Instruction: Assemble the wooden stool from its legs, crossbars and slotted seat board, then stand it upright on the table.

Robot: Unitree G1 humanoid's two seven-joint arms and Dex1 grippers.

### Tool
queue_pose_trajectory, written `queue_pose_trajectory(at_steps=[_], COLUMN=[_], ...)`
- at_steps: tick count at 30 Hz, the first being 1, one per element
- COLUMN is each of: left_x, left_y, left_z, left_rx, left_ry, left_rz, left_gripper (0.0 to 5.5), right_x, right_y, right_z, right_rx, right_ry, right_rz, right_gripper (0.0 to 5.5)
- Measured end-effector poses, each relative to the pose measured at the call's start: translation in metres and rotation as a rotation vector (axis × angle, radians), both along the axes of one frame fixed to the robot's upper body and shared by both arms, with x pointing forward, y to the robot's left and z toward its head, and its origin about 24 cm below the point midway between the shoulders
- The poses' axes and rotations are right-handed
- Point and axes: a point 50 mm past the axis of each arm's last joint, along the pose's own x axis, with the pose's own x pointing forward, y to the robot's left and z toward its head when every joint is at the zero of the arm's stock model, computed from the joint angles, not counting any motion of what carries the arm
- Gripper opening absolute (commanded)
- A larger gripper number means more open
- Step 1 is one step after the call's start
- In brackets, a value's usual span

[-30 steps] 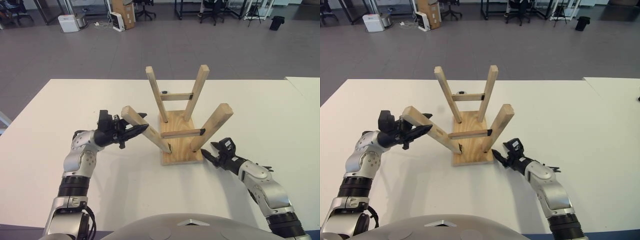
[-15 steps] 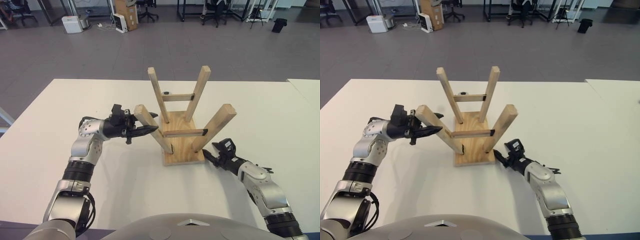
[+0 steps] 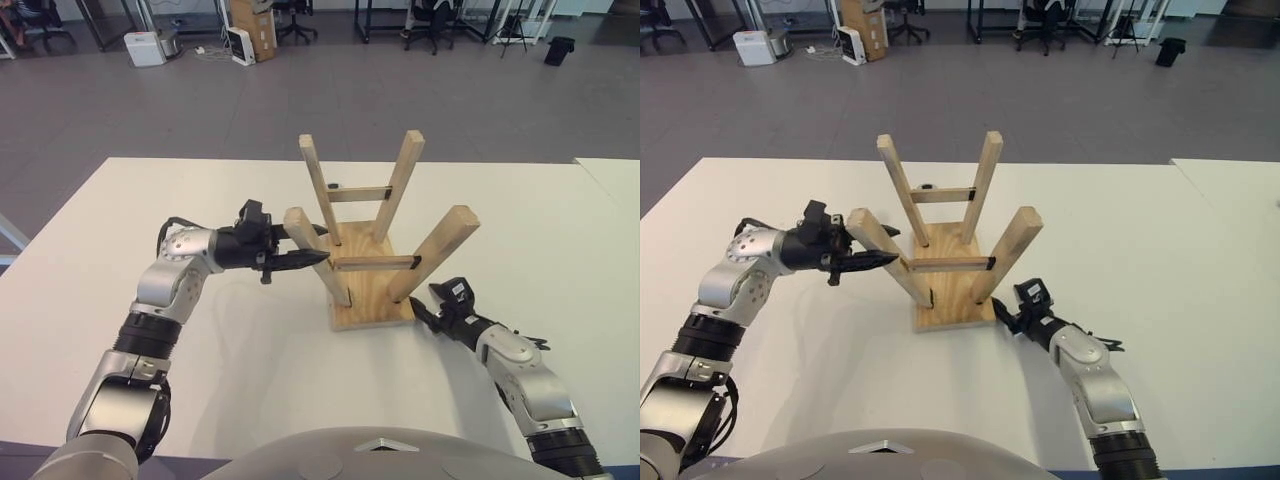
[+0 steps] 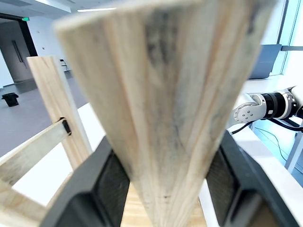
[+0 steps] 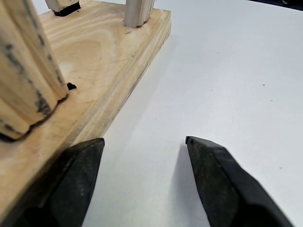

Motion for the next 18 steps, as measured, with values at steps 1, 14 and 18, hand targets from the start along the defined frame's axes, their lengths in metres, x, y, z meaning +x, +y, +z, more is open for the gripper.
queue_pose_trajectory(at_steps=[1,14,18], left_x=[0.000,-0.007,-0.013], left_y=[-0.001,-0.001,-0.001], left_z=[0.002,0.006,0.007], left_rx=[0.028,0.103,0.119], left_ry=[0.000,-0.027,-0.046], left_rz=[-0.005,0.039,0.067], left_gripper=[2.03,2.03,2.03], right_x=[0.000,-0.003,-0.003], right_y=[0.000,0.001,0.001], right_z=[0.000,-0.002,-0.001], right_rx=[-0.003,0.000,0.000], right_ry=[0.001,-0.016,-0.022], right_rz=[0.002,-0.014,-0.015], right_gripper=[3.24,3.24,3.24])
